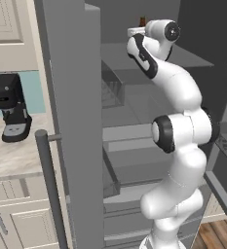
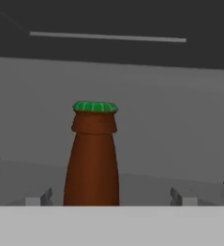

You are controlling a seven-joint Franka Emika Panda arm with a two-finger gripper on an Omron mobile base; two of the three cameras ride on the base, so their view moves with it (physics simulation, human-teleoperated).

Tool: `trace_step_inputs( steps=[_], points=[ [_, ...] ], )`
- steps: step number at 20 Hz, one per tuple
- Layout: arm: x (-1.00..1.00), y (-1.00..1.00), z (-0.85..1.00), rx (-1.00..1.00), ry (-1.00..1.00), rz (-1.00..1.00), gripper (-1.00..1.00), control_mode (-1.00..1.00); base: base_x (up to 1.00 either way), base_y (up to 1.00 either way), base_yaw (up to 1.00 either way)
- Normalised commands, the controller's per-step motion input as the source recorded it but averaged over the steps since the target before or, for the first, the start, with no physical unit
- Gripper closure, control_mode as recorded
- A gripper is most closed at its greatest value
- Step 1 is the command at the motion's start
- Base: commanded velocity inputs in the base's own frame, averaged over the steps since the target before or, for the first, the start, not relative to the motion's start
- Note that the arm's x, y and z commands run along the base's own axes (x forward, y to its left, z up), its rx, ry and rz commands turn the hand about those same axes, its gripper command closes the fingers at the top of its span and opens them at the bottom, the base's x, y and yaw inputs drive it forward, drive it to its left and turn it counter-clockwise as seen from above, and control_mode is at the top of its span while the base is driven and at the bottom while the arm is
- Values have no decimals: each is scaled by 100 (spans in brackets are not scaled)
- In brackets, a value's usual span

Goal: Place the beer on the top shelf of the fridge to keep it out of children's reach, and place the mango and sweet potato on lower shelves for easy access.

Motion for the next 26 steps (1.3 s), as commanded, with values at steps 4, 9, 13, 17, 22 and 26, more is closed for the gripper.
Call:
trace_step_inputs(
  steps=[4,9,13,17,22,26],
  points=[
    [-40,0,-14,-2,0,-2,-100,-100,0,0,0],
    [-50,0,-16,-2,0,-3,-100,-100,0,0,0],
    [-91,-1,-15,-3,0,-1,-100,-100,0,0,0],
    [-100,0,-5,-4,10,-2,-100,-100,0,0,0],
    [-100,-4,-2,-4,20,-3,-100,-100,0,0,0],
    [-100,0,-13,-8,28,-4,-100,-100,0,0,0]
  ],
)
